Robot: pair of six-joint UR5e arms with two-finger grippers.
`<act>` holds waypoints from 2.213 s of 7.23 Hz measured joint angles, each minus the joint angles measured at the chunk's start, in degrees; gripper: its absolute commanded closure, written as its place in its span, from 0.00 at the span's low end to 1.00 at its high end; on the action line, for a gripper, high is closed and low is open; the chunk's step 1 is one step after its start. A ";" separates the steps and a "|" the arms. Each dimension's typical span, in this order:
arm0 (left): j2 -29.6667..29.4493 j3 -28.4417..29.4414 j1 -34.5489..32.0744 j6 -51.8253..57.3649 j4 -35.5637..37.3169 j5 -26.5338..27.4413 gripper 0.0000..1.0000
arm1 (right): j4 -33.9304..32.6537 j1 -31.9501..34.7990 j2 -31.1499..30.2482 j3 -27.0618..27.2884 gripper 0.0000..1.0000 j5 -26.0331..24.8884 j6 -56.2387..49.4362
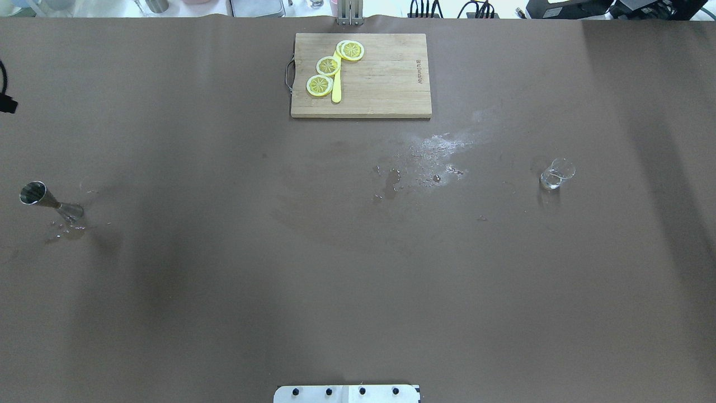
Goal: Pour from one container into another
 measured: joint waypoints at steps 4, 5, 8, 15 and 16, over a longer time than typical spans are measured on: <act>11.42 1.81 -10.81 20.99 7.90 -18.41 0.02 | -0.30 0.03 -4.00 4.54 0.00 0.12 0.00; 15.03 2.40 -11.20 21.39 4.79 -19.78 0.02 | -0.03 0.00 -4.10 4.34 0.00 0.08 0.00; 17.65 4.79 -13.93 20.85 3.22 -19.94 0.02 | 0.27 -0.31 -3.77 3.95 0.00 -0.06 0.03; 14.61 1.88 -16.15 11.91 19.32 -16.80 0.02 | 0.20 -0.57 -3.40 3.65 0.00 0.39 0.00; 14.61 1.99 -16.15 11.88 19.33 -16.24 0.02 | 0.20 -0.57 -3.39 3.64 0.00 0.42 0.00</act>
